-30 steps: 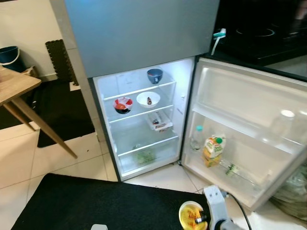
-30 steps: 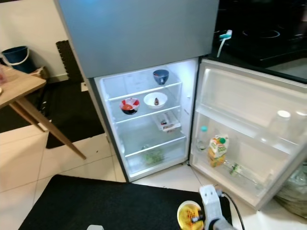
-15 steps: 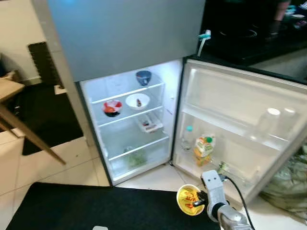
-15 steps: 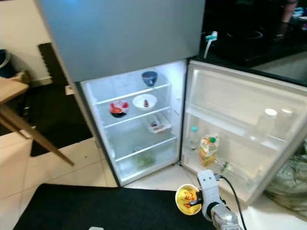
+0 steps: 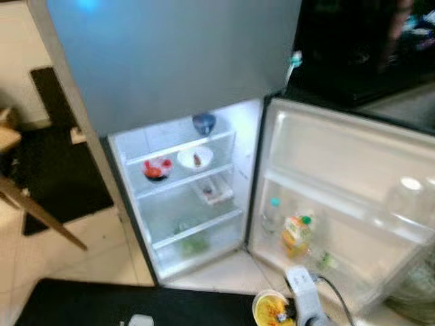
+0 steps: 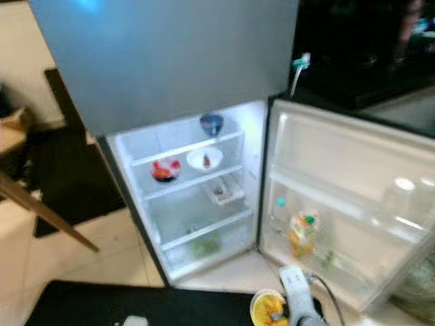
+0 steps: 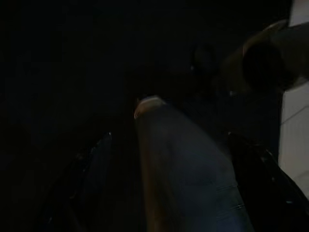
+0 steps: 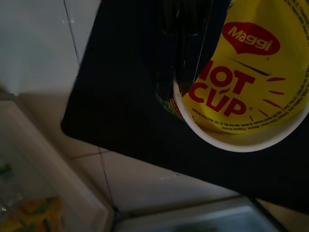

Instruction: Restocking fridge

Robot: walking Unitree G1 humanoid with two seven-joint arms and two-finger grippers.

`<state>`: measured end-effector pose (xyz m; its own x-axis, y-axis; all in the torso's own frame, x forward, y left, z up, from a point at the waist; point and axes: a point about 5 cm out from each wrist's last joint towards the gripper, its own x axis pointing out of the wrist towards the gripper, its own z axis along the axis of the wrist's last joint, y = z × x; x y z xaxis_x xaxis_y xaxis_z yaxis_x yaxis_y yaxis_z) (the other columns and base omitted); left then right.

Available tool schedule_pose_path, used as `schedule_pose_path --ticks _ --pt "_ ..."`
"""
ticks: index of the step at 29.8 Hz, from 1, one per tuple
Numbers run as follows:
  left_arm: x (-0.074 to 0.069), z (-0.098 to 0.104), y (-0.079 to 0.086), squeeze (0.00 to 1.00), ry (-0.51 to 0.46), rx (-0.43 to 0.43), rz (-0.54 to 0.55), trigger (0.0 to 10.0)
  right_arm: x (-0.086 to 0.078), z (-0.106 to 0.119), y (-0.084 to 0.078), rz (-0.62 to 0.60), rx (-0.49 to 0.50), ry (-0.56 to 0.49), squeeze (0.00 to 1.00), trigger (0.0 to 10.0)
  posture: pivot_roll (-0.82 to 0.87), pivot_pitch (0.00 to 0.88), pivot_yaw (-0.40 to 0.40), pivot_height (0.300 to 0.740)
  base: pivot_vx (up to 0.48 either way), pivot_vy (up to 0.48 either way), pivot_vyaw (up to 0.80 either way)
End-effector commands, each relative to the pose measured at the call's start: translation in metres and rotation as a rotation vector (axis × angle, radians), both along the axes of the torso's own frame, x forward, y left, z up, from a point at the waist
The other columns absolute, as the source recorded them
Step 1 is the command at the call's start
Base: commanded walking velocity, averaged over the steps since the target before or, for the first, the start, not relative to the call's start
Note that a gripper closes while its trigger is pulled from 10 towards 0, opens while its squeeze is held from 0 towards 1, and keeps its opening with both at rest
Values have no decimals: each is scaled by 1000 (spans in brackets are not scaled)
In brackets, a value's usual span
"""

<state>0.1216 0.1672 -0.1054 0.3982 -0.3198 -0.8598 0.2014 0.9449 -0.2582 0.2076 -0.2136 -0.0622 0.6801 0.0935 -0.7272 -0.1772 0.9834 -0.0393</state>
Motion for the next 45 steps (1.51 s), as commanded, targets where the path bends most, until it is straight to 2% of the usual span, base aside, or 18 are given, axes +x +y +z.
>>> schedule_pose_path --ticks 1,18,25,34,40,41,45 --pt "-5 -1 4 0 19 16 -11 10000 3 1 6 -18 33 -10 0 10000 -118 24 61 740 289 0 -781" --pt "-5 -1 3 0 14 12 -7 10000 12 7 5 -45 70 -46 0 10000 -116 29 59 740 288 0 -781" --pt "-3 0 1 0 4 -15 4 10000 12 7 5 -58 86 -58 0 10000 -114 30 59 740 0 0 -773" --pt "-5 0 1 0 11 -24 -43 10000 16 10 7 -48 111 -77 0 10000 -114 32 62 740 0 -456 0" --pt "-6 -1 2 0 12 -18 -34 10000 18 12 11 14 137 -74 0 10000 -113 34 61 740 0 -439 0" --pt "-6 -1 2 0 7 -15 -20 10000 19 13 16 79 183 -67 0 10000 -112 38 59 740 0 0 0" --pt "-6 -1 2 0 7 -14 -19 10000 20 14 17 103 200 -65 0 10000 -112 38 59 740 0 0 0"
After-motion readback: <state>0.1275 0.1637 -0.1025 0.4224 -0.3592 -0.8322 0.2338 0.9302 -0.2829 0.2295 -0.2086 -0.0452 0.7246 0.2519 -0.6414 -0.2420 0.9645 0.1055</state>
